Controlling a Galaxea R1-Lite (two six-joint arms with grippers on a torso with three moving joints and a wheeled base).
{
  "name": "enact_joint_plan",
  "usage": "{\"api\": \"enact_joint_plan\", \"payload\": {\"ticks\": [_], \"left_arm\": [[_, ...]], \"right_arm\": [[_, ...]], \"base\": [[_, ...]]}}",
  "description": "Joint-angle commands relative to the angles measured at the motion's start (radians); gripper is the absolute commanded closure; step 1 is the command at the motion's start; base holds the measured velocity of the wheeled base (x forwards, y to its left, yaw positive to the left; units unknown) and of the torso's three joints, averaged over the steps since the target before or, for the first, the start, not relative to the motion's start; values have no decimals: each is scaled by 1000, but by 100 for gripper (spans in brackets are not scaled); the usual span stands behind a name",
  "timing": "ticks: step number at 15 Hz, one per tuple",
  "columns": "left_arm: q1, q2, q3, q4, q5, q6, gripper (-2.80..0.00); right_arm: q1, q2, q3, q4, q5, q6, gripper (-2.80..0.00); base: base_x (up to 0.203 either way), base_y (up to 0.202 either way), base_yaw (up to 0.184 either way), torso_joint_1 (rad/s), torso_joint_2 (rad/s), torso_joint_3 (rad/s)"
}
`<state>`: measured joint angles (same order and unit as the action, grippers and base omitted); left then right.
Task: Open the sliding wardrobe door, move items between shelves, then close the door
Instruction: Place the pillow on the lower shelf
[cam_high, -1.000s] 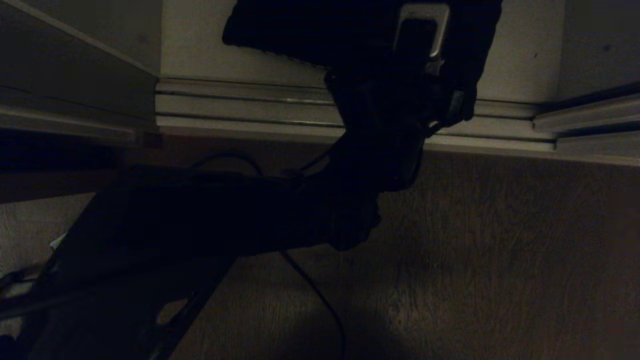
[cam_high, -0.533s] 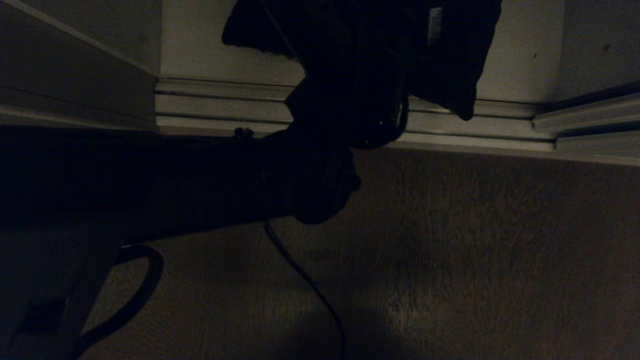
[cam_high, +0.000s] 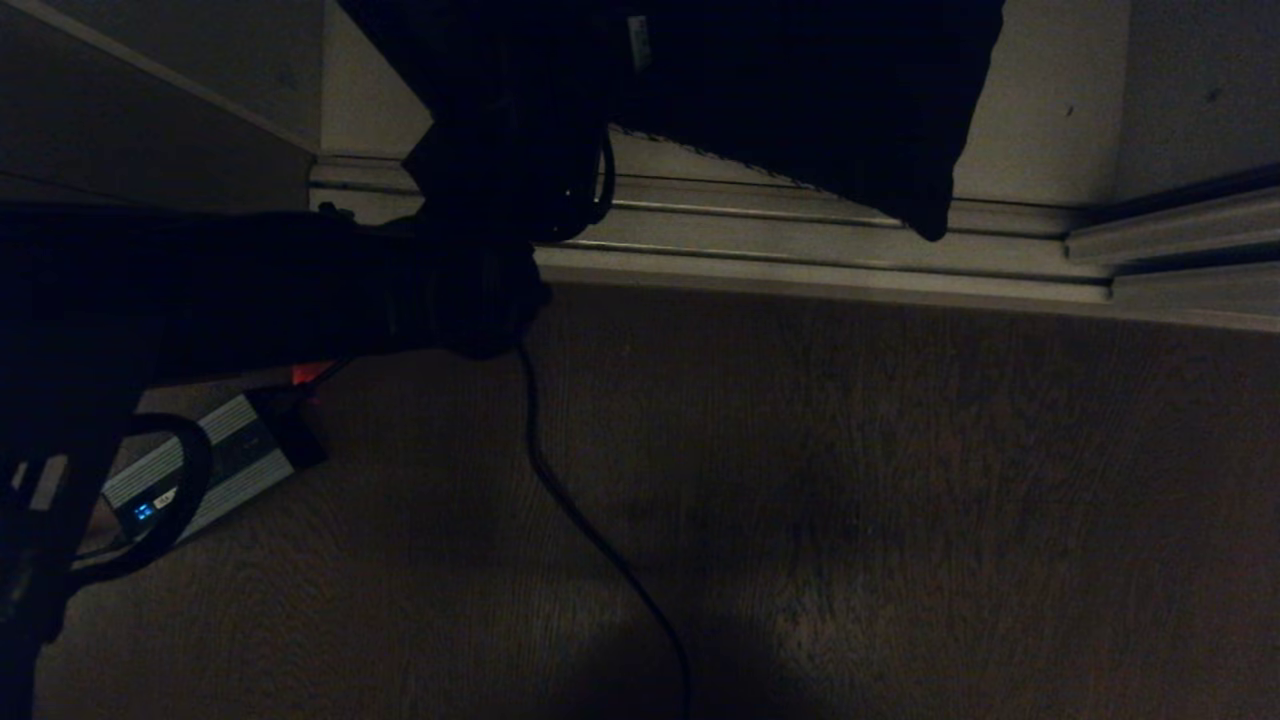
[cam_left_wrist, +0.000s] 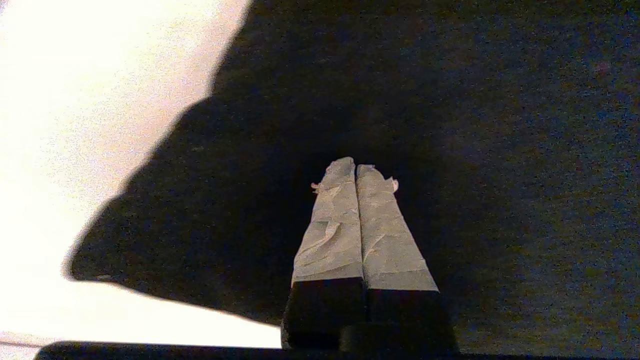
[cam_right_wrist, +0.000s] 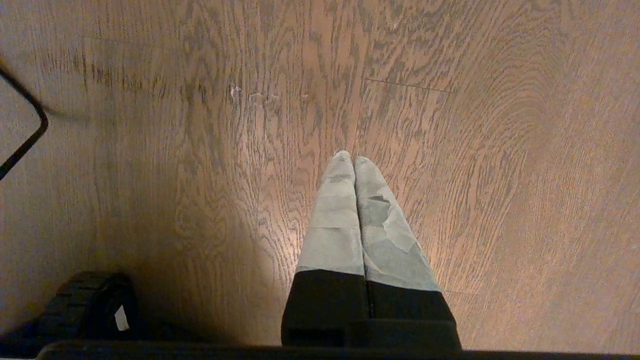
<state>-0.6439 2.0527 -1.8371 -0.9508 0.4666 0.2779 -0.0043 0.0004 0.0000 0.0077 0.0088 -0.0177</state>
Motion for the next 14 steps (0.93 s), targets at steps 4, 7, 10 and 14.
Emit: {"api": "enact_joint_plan", "payload": {"ticks": [4, 7, 10, 14], "left_arm": [[34, -23, 184, -68, -34, 1, 0], [15, -61, 270, -74, -58, 1, 0], [-14, -71, 263, -63, -63, 0, 0], [-45, -88, 198, -41, -66, -11, 0]], "right_arm": [[0, -2, 3, 0, 0, 1, 0], [0, -2, 5, 0, 0, 1, 0], [0, -2, 3, 0, 0, 1, 0], [0, -2, 5, 0, 0, 0, 0]], "base": [[0, 0, 0, 0, 0, 0], [0, 0, 0, 0, 0, 0], [0, 0, 0, 0, 0, 0], [0, 0, 0, 0, 0, 0]]}}
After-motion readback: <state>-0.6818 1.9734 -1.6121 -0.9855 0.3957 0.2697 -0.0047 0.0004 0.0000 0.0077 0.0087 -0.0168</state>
